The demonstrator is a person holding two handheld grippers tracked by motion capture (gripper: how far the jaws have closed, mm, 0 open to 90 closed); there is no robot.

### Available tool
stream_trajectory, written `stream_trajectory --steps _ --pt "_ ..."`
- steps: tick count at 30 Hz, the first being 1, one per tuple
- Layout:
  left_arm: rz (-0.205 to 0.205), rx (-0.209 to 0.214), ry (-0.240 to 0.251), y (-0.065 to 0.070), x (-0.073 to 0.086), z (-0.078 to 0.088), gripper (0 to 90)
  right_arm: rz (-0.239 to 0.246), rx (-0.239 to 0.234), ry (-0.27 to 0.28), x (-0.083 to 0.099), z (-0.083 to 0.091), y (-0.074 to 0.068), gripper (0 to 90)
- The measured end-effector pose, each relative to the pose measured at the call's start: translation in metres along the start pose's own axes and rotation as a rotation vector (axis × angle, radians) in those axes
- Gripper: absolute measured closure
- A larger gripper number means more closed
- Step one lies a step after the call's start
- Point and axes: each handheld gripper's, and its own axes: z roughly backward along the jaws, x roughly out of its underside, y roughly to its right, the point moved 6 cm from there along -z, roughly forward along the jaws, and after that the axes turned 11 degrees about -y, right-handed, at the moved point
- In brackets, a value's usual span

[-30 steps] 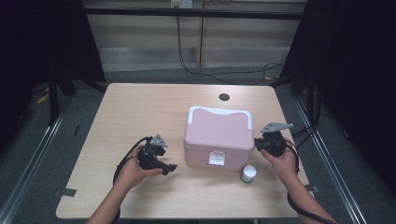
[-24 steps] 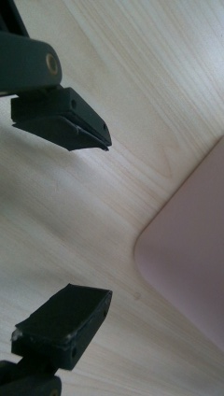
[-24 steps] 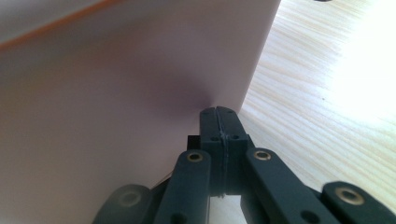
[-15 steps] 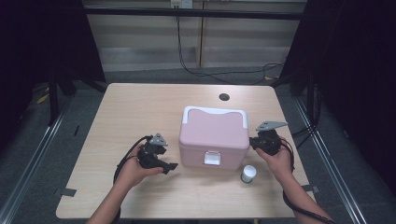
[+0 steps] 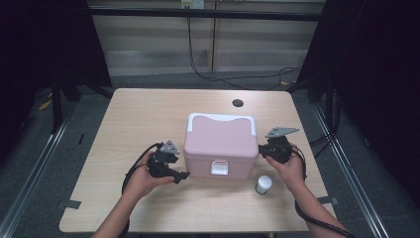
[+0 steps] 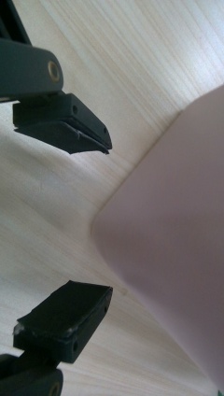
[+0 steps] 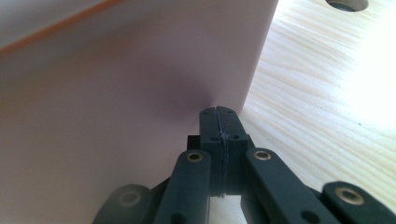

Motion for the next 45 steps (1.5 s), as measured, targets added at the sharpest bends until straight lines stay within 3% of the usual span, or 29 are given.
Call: stream_trajectory --steps 2,7,10,17,19,45 --pt "-0.018 0.003 -0.003 0.0 0.0 0.001 26.3 0.011 -0.007 0.003 -0.002 -0.001 -0.001 89.3" --pt "-0.006 0.0 0.002 0.002 -0.001 0.001 28.5 0.018 -0.014 0.0 -0.006 -0.004 -0.006 89.2" --pt "-0.022 -0.002 -0.021 0.002 0.002 0.001 29.8 0.019 -0.02 0.0 -0.008 -0.006 -0.007 89.2" --pt "-0.017 0.003 -0.013 0.003 0.003 0.004 31.4 0.042 -0.03 -0.011 -0.014 -0.01 -0.013 89.0" --pt "-0.034 -0.002 -0.031 0.001 0.005 0.006 31.5 0.047 -0.031 -0.014 -0.016 -0.011 -0.013 88.9" --pt "-0.009 -0.027 -0.036 0.001 0.018 0.018 34.4 0.08 -0.056 -0.054 -0.026 -0.021 -0.028 89.3"
